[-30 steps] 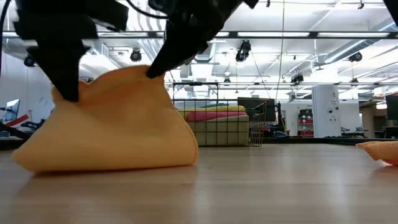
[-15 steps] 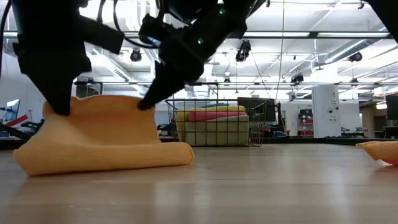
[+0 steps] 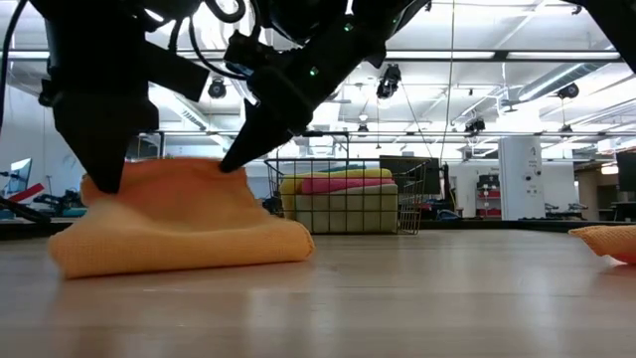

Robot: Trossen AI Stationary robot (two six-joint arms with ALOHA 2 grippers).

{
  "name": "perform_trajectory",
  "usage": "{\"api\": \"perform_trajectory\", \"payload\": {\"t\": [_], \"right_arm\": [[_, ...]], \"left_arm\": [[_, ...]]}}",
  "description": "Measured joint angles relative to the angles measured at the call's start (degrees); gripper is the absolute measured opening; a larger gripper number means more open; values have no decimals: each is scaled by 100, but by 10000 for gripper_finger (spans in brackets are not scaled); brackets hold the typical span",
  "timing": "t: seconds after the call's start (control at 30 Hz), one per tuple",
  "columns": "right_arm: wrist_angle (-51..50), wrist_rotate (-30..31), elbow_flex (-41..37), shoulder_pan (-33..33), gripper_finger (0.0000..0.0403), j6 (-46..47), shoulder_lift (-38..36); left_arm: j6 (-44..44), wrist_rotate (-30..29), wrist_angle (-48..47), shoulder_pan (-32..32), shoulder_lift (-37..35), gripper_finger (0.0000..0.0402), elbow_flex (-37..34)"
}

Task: Fold microfiber towels
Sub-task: Fold the left orange towel, then put the orange folded towel into the wire basket

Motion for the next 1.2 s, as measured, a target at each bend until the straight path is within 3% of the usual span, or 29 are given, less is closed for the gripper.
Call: {"api": "perform_trajectory", "payload": {"t": [0.23, 0.47, 0.63, 0.83, 1.0, 1.2], "right_arm": [[-73, 4, 6, -217, 129, 114, -54], [-1389, -5, 152, -354, 155, -113, -364], [-2520, -40, 155, -352, 154, -139, -683], [-3559, -157, 85, -284, 135, -48, -988], [-3818, -612, -250, -147, 117, -42, -1399], [-3691, -664, -1148, 104, 102, 132, -2278]], "left_arm": [[9, 128, -377, 126, -162, 170, 20], [-2, 203, -328, 51, -860, 175, 64], [-19, 78, 814, -284, -1206, 176, 70], [468, -142, 2192, -774, -1030, 176, 59], [421, 16, 2531, -1044, -618, 176, 276], [420, 168, 2405, -1185, -80, 176, 917]]}}
